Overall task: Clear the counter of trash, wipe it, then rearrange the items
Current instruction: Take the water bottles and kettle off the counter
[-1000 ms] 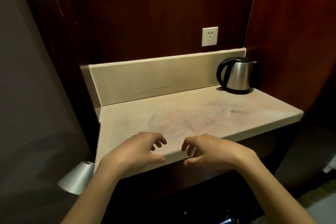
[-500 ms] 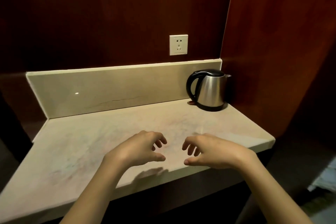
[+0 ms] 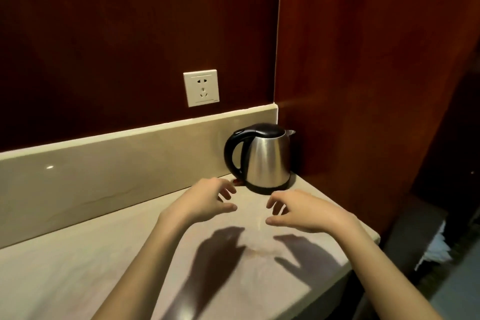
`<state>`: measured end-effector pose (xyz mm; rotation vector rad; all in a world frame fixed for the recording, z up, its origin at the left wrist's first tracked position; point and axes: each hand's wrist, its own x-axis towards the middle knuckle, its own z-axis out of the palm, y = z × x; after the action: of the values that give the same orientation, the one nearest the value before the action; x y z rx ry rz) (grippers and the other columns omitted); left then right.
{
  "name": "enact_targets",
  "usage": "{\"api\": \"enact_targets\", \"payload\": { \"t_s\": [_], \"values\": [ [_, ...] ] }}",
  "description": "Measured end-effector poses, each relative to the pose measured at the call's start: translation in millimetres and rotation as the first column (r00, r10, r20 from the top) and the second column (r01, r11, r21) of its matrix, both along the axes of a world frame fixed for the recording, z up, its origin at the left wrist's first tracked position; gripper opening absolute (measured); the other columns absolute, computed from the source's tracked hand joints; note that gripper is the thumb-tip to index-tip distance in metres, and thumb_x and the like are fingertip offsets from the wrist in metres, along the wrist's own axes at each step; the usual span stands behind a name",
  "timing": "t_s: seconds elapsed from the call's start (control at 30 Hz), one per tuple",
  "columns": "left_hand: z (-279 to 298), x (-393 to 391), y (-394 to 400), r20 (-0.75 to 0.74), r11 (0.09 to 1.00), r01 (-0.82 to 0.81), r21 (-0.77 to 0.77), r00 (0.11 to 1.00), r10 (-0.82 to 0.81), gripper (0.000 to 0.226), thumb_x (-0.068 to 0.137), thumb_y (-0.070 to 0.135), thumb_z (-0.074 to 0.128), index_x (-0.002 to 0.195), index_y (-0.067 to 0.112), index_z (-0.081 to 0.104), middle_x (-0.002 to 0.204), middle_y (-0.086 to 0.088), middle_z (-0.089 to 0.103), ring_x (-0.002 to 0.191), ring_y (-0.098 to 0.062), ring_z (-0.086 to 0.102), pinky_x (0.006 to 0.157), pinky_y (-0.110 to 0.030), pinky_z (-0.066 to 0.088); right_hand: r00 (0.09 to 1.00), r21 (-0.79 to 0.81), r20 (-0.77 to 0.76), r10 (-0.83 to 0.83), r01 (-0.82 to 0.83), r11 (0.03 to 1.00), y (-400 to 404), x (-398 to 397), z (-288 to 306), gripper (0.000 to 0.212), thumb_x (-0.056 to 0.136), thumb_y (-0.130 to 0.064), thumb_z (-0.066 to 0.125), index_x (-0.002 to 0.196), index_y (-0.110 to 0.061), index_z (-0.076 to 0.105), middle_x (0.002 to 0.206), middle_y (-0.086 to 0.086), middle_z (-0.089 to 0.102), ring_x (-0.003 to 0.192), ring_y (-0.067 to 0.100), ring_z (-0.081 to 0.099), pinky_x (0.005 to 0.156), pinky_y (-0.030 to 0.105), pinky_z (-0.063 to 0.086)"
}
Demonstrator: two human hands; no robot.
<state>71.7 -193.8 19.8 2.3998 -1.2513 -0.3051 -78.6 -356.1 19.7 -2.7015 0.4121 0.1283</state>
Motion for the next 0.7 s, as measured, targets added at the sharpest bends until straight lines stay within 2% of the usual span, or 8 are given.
{"api": "enact_targets", "payload": {
  "t_s": [0.07,0.13,0.23,0.33,0.43,0.53,0.63,0.7],
  "values": [
    [0.1,26.0,-18.2,0.011,0.994,-0.037,-0.1,0.999,0.038,0.046,0.085,0.033,0.069,0.127,0.02,0.055,0.125,0.001,0.061,0.103,-0.012,0.062,0.087,-0.026,0.05,0.995,0.058,0.066,-0.071,0.067,0.996,-19.8,16.9,-3.6,0.05,0.088,-0.045,0.062,0.128,-0.018,0.053,0.116,-0.004,0.062,0.104,0.012,0.058,0.093,0.032,0.049],
    [-4.1,51.7,-34.8,-0.045,0.962,-0.102,-0.252,0.995,0.094,0.061,0.086,0.036,0.067,0.138,0.018,0.043,0.138,-0.003,0.05,0.116,-0.018,0.055,0.095,-0.031,0.047,0.977,0.171,0.134,-0.165,0.142,0.975,-39.0,34.0,-8.1,0.059,0.087,-0.045,0.063,0.135,-0.015,0.046,0.123,-0.001,0.059,0.107,0.012,0.057,0.092,0.028,0.049],
    [-14.6,84.4,-57.1,-0.287,0.891,-0.222,-0.396,0.952,0.11,0.072,0.087,0.042,0.064,0.146,0.019,0.03,0.15,-0.005,0.034,0.13,-0.024,0.043,0.1,-0.037,0.041,0.915,0.372,0.202,-0.349,0.258,0.892,-64.7,59.0,-16.9,0.082,0.083,-0.048,0.067,0.146,-0.012,0.029,0.141,0.005,0.046,0.119,0.017,0.052,0.095,0.032,0.049],
    [-24.8,105.9,-78.5,-0.508,0.834,-0.331,-0.441,0.858,0.072,0.071,0.087,0.045,0.06,0.147,0.022,0.029,0.153,-0.002,0.029,0.136,-0.022,0.035,0.099,-0.038,0.041,0.818,0.432,0.267,-0.509,0.371,0.822,-86.7,80.3,-25.5,0.101,0.073,-0.058,0.071,0.149,-0.013,0.021,0.145,0.008,0.035,0.125,0.022,0.047,0.102,0.038,0.045],
    [-32.5,114.0,-97.0,-0.558,0.799,-0.345,-0.492,0.829,0.015,0.062,0.089,0.044,0.058,0.143,0.024,0.035,0.146,0.003,0.037,0.131,-0.017,0.04,0.1,-0.038,0.042,0.739,0.45,0.308,-0.6,0.442,0.776,-105.4,94.5,-29.3,0.115,0.063,-0.066,0.073,0.15,-0.015,0.018,0.152,0.008,0.022,0.134,0.025,0.039,0.107,0.043,0.04],
    [-38.4,114.4,-111.4,-0.581,0.769,-0.326,-0.549,0.81,-0.071,0.045,0.091,0.039,0.058,0.131,0.024,0.047,0.128,0.009,0.052,0.12,-0.011,0.049,0.094,-0.032,0.046,0.767,0.523,0.271,-0.581,0.389,0.759,-119.4,106.5,-27.8,0.13,0.052,-0.071,0.074,0.152,-0.016,0.012,0.157,0.006,0.018,0.141,0.025,0.029,0.112,0.046,0.033],
    [-44.2,115.5,-118.5,-0.593,0.738,-0.345,-0.58,0.8,-0.093,0.032,0.089,0.038,0.061,0.118,0.026,0.055,0.111,0.01,0.06,0.107,-0.009,0.057,0.088,-0.033,0.047,0.813,0.665,0.249,-0.527,0.252,0.703,-127.8,117.4,-30.3,0.112,0.064,-0.049,0.081,0.149,-0.013,0.019,0.15,0.005,0.036,0.127,0.017,0.042,0.107,0.036,0.037],
    [-46.8,115.5,-120.0,-0.575,0.716,-0.347,-0.605,0.813,-0.092,0.024,0.089,0.038,0.062,0.11,0.027,0.058,0.106,0.008,0.063,0.103,-0.01,0.06,0.081,-0.032,0.047,0.801,0.715,0.266,-0.536,0.209,0.667,-129.2,120.4,-34.7,0.114,0.056,-0.049,0.084,0.146,-0.014,0.024,0.142,0.003,0.045,0.12,0.016,0.048,0.105,0.037,0.041]
  ]
}}
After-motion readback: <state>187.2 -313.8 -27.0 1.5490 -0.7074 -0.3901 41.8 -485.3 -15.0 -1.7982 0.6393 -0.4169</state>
